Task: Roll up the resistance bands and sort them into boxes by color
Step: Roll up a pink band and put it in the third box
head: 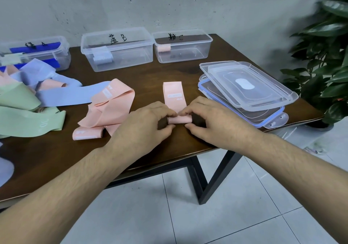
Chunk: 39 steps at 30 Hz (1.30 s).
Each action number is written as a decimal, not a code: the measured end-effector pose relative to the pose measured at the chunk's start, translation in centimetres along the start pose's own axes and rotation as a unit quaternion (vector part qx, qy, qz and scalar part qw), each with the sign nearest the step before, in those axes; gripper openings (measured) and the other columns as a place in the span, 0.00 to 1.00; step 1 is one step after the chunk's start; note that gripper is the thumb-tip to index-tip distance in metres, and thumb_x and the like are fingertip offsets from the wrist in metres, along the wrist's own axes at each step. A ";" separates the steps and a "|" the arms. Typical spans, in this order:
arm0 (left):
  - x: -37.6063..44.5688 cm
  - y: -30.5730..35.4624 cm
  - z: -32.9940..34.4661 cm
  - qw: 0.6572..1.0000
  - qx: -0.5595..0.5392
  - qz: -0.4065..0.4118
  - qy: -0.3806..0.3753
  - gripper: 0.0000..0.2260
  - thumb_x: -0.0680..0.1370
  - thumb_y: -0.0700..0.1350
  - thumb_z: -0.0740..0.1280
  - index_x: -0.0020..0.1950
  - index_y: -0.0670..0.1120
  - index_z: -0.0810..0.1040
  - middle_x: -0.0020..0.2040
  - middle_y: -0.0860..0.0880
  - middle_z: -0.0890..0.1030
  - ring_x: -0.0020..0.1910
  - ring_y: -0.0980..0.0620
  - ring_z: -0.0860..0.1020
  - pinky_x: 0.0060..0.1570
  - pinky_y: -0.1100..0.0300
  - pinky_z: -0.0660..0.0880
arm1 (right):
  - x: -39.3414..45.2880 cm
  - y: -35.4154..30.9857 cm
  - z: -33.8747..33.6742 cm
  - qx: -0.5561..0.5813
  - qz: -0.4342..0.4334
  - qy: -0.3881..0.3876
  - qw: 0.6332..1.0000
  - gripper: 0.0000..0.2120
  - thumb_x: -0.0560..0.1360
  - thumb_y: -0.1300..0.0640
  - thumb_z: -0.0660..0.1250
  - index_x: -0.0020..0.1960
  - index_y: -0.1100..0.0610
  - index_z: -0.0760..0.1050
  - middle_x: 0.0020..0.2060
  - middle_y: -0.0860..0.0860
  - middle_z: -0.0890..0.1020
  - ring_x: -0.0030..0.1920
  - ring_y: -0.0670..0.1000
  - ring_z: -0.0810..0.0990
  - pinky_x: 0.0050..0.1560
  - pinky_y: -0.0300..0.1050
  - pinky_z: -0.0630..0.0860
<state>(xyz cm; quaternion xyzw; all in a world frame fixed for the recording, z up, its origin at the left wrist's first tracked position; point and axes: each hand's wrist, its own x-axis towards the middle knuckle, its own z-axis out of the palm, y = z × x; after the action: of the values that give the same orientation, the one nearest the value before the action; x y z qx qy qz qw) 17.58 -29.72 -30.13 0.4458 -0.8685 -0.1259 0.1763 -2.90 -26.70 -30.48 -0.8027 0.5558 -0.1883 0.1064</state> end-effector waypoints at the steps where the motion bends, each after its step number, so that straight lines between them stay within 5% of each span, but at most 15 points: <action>1: 0.1 0.0 0.1 1.000 0.000 -0.003 -0.001 0.13 0.79 0.49 0.68 0.64 0.54 0.79 0.58 0.58 0.77 0.46 0.61 0.72 0.47 0.73 0.66 | 0.1 -0.1 -0.1 0.001 0.004 -0.003 1.000 0.12 0.79 0.53 0.67 0.62 0.48 0.77 0.55 0.43 0.75 0.57 0.45 0.74 0.61 0.46 0.73; 4: 0.3 0.1 0.2 1.000 -0.007 -0.013 0.011 0.12 0.78 0.48 0.69 0.62 0.53 0.80 0.56 0.58 0.78 0.38 0.64 0.70 0.40 0.75 0.64 | 0.7 -0.3 -0.3 0.003 0.009 -0.009 1.000 0.11 0.79 0.53 0.66 0.61 0.48 0.78 0.53 0.42 0.75 0.55 0.44 0.73 0.61 0.45 0.73; 19: -2.3 1.4 -0.3 0.999 -0.027 -0.018 -0.038 0.10 0.78 0.52 0.68 0.58 0.57 0.82 0.54 0.62 0.73 0.41 0.69 0.72 0.37 0.75 0.66 | -2.6 -0.8 -0.4 -0.023 -0.044 -0.004 0.999 0.10 0.79 0.52 0.66 0.59 0.46 0.80 0.49 0.38 0.74 0.50 0.44 0.69 0.54 0.31 0.64; 26: -2.1 1.5 -0.2 0.997 -0.041 -0.040 -0.042 0.11 0.79 0.52 0.66 0.60 0.56 0.81 0.54 0.62 0.72 0.40 0.65 0.72 0.37 0.74 0.66 | -2.5 -0.8 -0.1 0.019 -0.042 0.021 0.999 0.10 0.77 0.56 0.69 0.58 0.48 0.80 0.51 0.40 0.77 0.54 0.46 0.75 0.57 0.42 0.72; 39: -2.5 1.5 0.1 0.999 -0.040 -0.012 0.033 0.09 0.77 0.46 0.70 0.57 0.52 0.83 0.47 0.62 0.75 0.41 0.77 0.69 0.41 0.79 0.64 | -1.4 0.0 -0.2 0.030 -0.036 -0.016 0.999 0.13 0.79 0.53 0.67 0.62 0.47 0.79 0.53 0.39 0.77 0.56 0.46 0.74 0.61 0.48 0.72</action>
<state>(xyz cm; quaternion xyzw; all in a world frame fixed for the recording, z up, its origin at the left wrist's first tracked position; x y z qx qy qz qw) 17.81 -26.80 -30.15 0.4524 -0.8513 -0.1477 0.2209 -3.48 -25.37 -30.54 -0.8214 0.5189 -0.1958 0.1328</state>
